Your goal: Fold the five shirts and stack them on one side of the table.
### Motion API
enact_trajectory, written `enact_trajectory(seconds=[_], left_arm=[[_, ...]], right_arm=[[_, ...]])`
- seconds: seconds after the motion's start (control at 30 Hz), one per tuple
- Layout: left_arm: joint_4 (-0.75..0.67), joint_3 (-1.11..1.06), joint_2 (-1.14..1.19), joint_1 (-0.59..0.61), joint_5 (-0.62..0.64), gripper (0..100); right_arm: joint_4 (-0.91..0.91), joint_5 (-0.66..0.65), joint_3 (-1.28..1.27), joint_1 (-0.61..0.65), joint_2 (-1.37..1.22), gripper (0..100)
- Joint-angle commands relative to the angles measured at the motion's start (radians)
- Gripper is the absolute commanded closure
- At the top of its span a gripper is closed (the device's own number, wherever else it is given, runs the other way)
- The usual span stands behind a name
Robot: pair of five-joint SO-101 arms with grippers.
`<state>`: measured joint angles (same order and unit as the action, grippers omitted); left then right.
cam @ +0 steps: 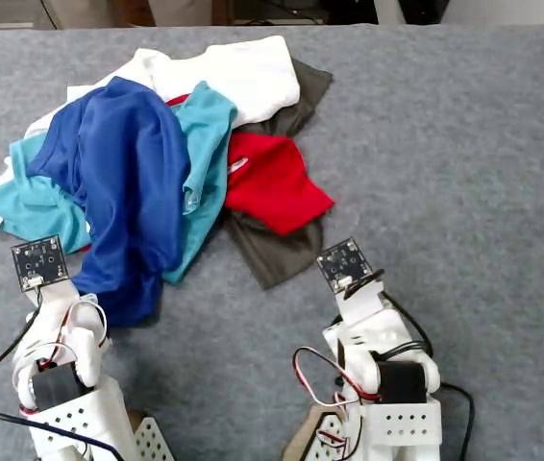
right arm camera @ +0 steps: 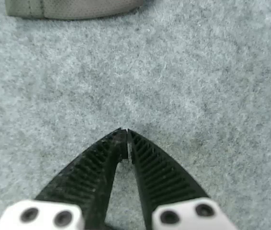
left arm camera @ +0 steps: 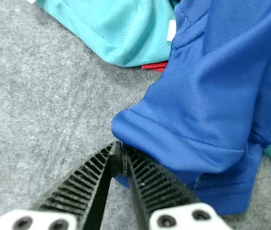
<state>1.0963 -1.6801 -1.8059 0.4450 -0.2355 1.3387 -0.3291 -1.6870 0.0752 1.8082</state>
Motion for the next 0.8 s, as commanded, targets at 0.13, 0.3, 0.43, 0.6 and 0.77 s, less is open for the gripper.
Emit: enact_trajectory(seconds=[0.13,0.3,0.43,0.6,0.77], left_arm=[[-0.011,-0.011,-0.002,0.006,0.002,98],[-0.011,-0.011,-0.002,0.006,0.002,98],[-0.011,-0.011,-0.002,0.006,0.002,98],[-0.011,-0.011,-0.002,0.000,0.002,98],[-0.011,-0.011,-0.002,0.000,0.002,98]], right_arm=[[-0.015,0.005,-0.002,-0.013,0.108,99.3],[-0.015,0.005,-0.002,-0.013,0.108,99.3],[-0.015,0.005,-0.002,-0.013,0.108,99.3],[-0.015,0.005,-0.002,-0.013,0.108,99.3],[-0.015,0.005,-0.002,-0.013,0.108,99.3]])
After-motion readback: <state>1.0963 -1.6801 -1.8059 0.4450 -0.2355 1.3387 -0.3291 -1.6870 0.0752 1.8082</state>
